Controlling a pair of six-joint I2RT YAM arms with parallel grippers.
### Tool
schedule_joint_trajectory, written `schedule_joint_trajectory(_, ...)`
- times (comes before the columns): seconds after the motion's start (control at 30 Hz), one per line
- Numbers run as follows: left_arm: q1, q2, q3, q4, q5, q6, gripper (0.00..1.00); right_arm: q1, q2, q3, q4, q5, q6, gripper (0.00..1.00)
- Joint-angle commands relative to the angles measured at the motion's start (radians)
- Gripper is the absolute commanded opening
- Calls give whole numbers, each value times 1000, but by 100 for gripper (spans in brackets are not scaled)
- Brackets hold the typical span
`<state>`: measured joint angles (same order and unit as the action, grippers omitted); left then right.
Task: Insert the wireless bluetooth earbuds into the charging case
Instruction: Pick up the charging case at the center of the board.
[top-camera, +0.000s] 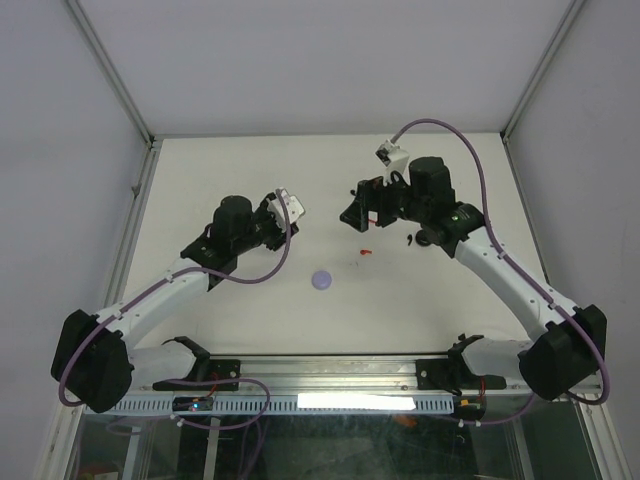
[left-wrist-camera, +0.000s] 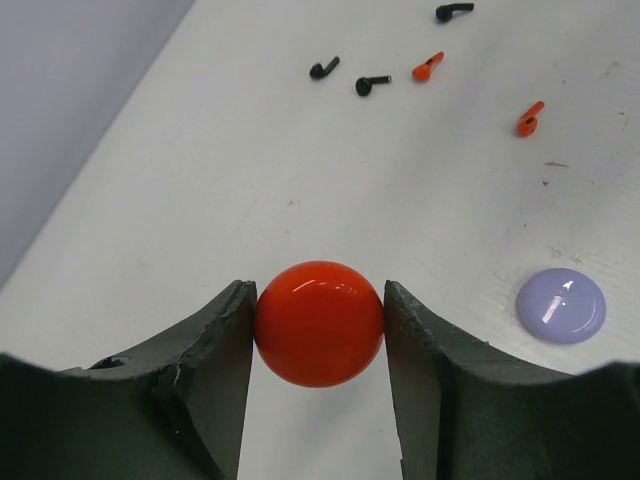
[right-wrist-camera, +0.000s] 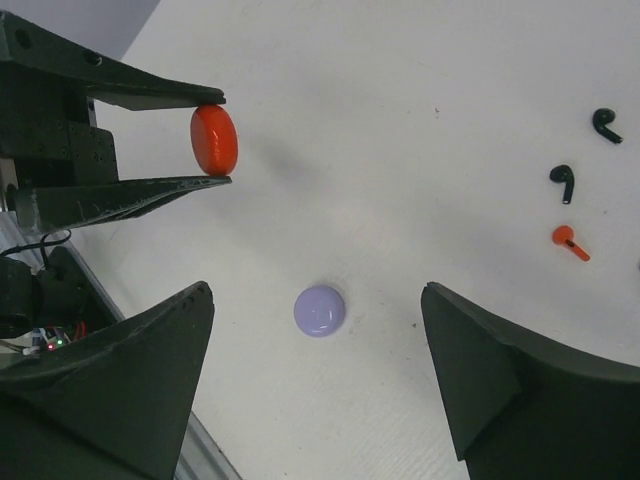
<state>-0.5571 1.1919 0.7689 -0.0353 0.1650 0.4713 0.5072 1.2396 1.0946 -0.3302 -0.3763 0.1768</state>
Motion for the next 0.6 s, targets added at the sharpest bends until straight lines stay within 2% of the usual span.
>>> schedule_joint_trajectory(0.0,-11,-63,-17,181,122,209,42,-2,20,79,5,-86,60,87)
schedule_joint_trajectory(0.27,-52,-89,-16,217,205,355,43,11,76,67,167,-248,168,81)
schedule_joint_trajectory(0.43,-95,-94,-6,231,216,393,43,60,107,48,276,-268,179,78)
schedule_joint_trajectory(0.57,-118,-95,-2,235,218,410,43,69,135,25,341,-294,188,71)
